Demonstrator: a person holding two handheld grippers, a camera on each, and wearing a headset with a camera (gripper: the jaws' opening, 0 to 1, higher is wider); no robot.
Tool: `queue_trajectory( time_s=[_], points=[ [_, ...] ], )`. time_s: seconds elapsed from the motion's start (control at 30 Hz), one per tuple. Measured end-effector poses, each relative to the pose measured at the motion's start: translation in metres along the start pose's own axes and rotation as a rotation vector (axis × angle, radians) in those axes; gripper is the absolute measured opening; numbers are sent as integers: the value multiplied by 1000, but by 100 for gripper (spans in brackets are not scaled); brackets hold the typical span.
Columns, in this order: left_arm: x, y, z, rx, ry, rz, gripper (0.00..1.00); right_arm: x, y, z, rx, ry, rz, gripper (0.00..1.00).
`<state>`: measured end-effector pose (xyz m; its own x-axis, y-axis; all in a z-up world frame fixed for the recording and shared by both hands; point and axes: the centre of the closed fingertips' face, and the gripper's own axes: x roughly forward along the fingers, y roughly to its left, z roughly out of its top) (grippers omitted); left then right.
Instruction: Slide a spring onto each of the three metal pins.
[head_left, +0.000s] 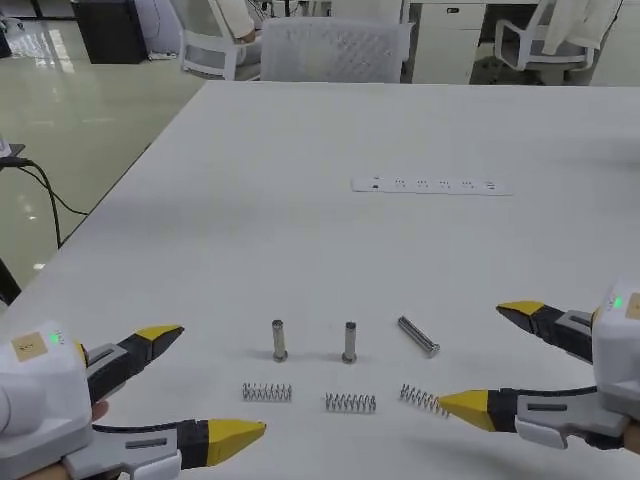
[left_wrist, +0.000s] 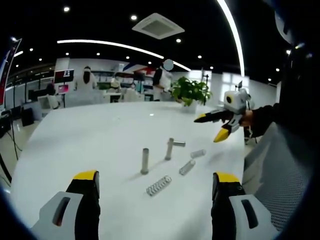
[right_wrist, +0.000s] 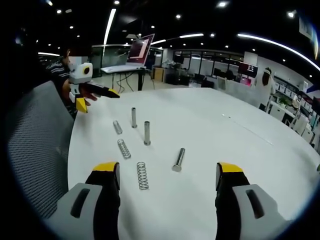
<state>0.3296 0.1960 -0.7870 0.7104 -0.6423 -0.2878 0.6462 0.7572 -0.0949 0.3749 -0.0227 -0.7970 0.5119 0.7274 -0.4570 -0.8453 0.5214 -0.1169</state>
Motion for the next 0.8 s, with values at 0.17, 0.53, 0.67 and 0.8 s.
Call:
queue_trajectory(
  time_s=[0.17,0.53,0.67,0.8],
  points=[
    [0,0,-1,-1,3,-1,91,1,2,0,2,0,8,78],
    [1,1,-4,-1,13,-9,90,7,-2,2,-8,23,27,73],
    [1,1,-4,-1,12,-10,90,12,-7,4,-19,52,33,68],
    [1,1,-4,1,11,-11,89,18,-12,7,-28,78,36,64]
  ],
)
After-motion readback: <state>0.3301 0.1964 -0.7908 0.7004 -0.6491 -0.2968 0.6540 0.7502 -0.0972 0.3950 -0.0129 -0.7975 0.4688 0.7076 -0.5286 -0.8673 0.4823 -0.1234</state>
